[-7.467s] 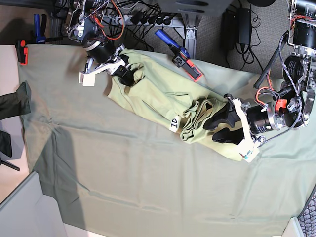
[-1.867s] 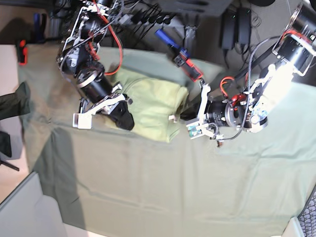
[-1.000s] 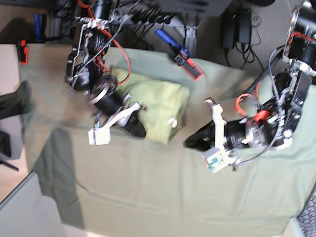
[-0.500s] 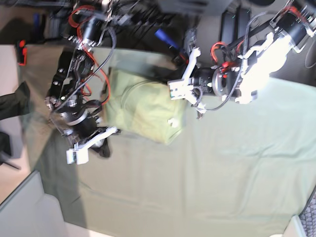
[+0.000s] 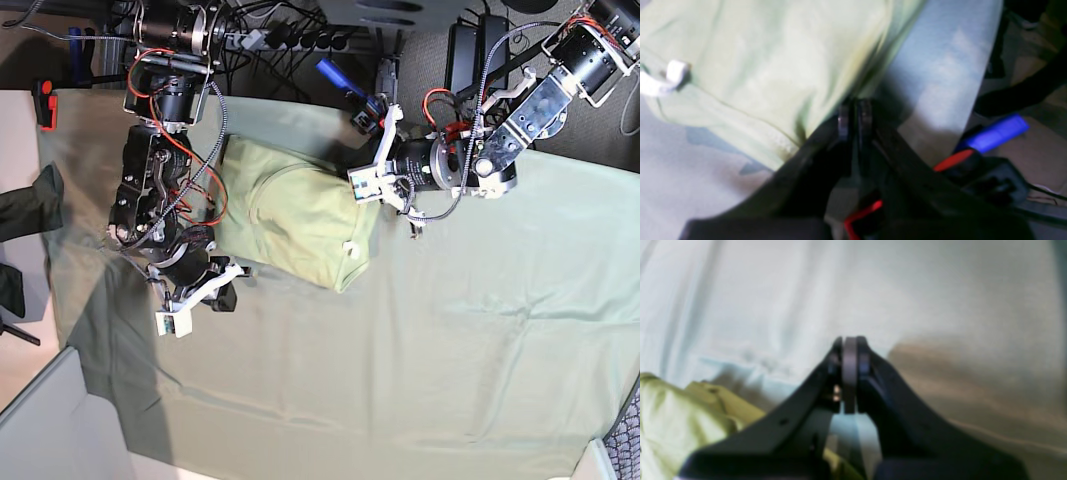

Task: Fold the T-shirt properly
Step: 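Hold the bundle with both grippers and press it into a square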

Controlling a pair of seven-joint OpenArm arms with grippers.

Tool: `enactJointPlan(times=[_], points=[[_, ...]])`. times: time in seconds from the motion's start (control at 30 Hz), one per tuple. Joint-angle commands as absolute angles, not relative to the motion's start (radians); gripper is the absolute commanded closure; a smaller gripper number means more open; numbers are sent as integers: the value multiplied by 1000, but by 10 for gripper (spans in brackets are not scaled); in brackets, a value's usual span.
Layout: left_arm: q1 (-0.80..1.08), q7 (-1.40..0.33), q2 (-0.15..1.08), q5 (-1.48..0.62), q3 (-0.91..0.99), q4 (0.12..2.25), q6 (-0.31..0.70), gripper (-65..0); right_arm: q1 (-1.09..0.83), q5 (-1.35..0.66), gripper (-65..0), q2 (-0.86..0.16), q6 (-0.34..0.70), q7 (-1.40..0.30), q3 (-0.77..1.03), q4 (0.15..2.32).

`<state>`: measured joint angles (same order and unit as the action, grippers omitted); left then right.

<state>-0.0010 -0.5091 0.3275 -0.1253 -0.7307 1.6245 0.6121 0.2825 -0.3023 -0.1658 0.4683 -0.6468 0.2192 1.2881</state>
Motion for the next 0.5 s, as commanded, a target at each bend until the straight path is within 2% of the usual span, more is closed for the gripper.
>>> enactJointPlan(times=[0.0, 0.33, 0.47], points=[[-3, -539, 332, -113, -732, 1617, 617, -26, 307, -318, 0, -174, 524, -626, 215, 1303], [-31, -549, 405, -55, -732, 1524, 583, -26, 301, -318, 0, -176, 524, -651, 175, 1303], [-64, -546, 448, -55, -732, 1522, 579, -26, 270, -373, 0, -209, 524, -689, 175, 1304]])
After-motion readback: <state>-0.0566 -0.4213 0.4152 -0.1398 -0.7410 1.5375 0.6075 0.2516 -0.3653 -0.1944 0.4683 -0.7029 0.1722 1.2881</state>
